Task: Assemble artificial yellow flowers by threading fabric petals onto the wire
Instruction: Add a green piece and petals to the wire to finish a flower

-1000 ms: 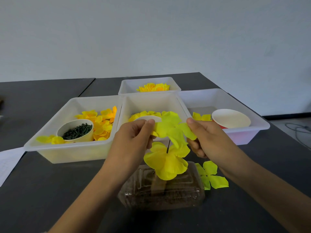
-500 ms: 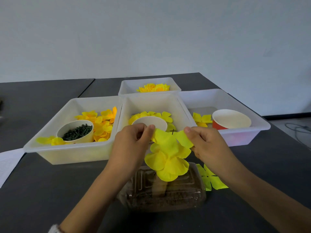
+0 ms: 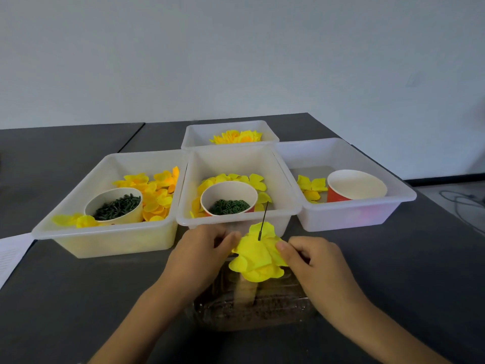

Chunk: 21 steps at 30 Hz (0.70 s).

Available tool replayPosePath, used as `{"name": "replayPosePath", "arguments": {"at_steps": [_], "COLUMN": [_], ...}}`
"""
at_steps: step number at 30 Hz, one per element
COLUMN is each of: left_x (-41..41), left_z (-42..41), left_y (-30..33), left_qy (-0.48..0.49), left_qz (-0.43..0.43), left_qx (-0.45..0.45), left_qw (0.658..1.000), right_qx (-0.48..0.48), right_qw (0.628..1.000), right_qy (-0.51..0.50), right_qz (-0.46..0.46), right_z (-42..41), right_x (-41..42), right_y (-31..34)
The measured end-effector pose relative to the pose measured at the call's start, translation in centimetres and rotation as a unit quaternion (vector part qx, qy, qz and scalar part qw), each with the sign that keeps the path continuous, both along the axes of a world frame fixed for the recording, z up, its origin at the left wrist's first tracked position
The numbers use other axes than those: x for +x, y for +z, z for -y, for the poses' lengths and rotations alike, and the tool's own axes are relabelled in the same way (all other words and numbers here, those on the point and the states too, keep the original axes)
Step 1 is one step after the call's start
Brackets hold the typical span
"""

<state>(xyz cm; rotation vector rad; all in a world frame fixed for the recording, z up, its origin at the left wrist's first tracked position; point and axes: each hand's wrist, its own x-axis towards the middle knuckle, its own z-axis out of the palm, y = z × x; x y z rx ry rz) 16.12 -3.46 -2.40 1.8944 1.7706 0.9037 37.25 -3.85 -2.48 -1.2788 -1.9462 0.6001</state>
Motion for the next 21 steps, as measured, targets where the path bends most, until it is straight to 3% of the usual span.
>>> {"name": "replayPosePath", "arguments": {"at_steps": [5,10,13,16,18,21], "left_x": [-0.8,-1.9,-1.1,-0.2,0.1,-0.2], "left_z": [1.0,1.6,1.7,2.2,2.5,3.2], "left_y": [1.3,2.4,3.2,4.0,4.4,5.0], "left_qy": [0.029,0.088,0.087,0.07,0.064,0.075], "left_qz": [0.026,0.075,0.089,0.098,0.102,0.097], "left_qx": [0.0,0.011,0.038,0.05,0.053,0.07], "left_qw": [0.999,0.993,0.991,0.991,0.991,0.99], "right_qx": [-0.063,-0.112,-0.142,-0.108,-0.112,-0.197], "right_qw": [0.997,0.978,0.96,0.952,0.951,0.952], "right_qy": [0.02,-0.047,-0.044,-0.066,-0.068,-0.018], "right_qz": [-0.03,0.171,0.237,0.28,0.282,0.235], "right_z": [-0.9,-3.6,-4.4,-5.1,-5.6,-6.7], "right_x": [3.6,8.9,8.7,7.8,7.8,8.6], "right_y": [1.8,0.3,-1.9,-3.7,-3.9,-3.4]}}
